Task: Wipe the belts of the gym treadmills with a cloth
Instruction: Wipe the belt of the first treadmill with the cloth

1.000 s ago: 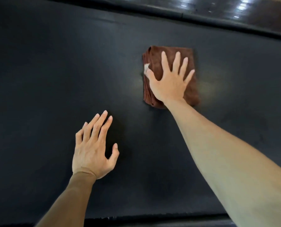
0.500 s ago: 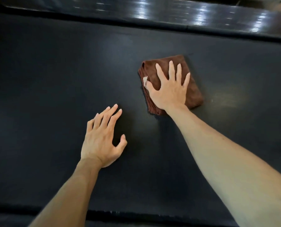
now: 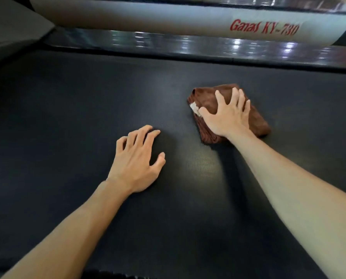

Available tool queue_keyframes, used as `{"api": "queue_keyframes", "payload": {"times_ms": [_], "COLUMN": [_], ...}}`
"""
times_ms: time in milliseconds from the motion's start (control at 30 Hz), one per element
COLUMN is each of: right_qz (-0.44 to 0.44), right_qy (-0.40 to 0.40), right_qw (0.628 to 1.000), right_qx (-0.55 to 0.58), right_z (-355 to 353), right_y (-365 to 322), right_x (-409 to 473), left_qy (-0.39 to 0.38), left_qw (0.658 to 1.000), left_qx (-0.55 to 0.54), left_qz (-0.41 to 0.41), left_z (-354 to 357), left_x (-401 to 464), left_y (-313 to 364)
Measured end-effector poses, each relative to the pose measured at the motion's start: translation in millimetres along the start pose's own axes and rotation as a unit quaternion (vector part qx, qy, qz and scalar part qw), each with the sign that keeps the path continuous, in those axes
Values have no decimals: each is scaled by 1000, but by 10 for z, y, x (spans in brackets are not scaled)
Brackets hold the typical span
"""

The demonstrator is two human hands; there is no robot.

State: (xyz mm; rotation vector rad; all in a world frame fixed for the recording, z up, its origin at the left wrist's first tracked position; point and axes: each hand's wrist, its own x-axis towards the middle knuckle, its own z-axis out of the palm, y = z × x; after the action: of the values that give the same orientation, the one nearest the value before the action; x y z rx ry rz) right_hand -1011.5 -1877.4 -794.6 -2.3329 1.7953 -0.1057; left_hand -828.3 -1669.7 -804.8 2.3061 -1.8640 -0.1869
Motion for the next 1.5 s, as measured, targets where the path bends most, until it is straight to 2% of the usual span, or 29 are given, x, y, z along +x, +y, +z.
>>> {"api": "queue_keyframes", "payload": {"times_ms": [200, 333, 400, 567, 633, 700, 767, 867, 933, 1000, 1133, 1200, 1267, 1367, 1400, 1433, 1500], "right_qz": [43, 101, 97, -129, -209, -247, -219, -61, 9, -12, -218, -256, -191, 11, 46, 49, -35], "right_qy": [107, 67, 41, -13, -33, -47, -35, -9, -1, -2, -35, -48, -21, 23, 23, 13, -8], "right_qw": [993, 993, 994, 991, 977, 967, 974, 997, 999, 999, 974, 965, 981, 999, 998, 999, 999], "right_qx": [-8, 5, -3, -22, -29, -30, -35, -38, -32, -32, -48, -44, -37, -28, -22, -21, -27], "right_z": [46, 22, 7, 162, 181, 161, 97, -26, -8, 66, 124, 132, 115, 34, 13, 14, 55], "right_y": [-85, -282, -492, -1251, -1270, -1035, -689, -419, -582, -842, -1034, -818, -523, -439, -522, -635, -839], "right_x": [201, 610, 892, 989, 829, 754, 809, 1072, 1221, 1265, 985, 741, 622, 872, 999, 1089, 1135], "left_qy": [9, 13, 12, -1, -3, 1, 9, 18, 16, 12, 4, 6, 17, 19, 17, 13, 9], "left_qw": [1000, 1000, 1000, 1000, 1000, 1000, 1000, 1000, 1000, 1000, 1000, 1000, 1000, 999, 1000, 1000, 1000], "left_qx": [7, -3, -5, -4, -9, -11, -14, -22, -21, -17, -16, -18, -21, -28, -26, -22, -16], "left_qz": [2, -1, 4, 3, -1, -2, -1, 0, 0, 2, -2, -4, 0, 3, 4, 5, 5], "left_z": [67, 66, 79, 73, 52, 51, 51, 63, 63, 74, 59, 51, 59, 71, 75, 77, 85], "left_x": [27, 37, 47, 58, 57, 52, 49, 59, 66, 70, 43, 50, 54, 60, 62, 62, 59], "left_y": [-28, -44, -46, -77, -64, -49, -28, -24, -44, -53, -80, -71, -59, -61, -71, -85, -105]}}
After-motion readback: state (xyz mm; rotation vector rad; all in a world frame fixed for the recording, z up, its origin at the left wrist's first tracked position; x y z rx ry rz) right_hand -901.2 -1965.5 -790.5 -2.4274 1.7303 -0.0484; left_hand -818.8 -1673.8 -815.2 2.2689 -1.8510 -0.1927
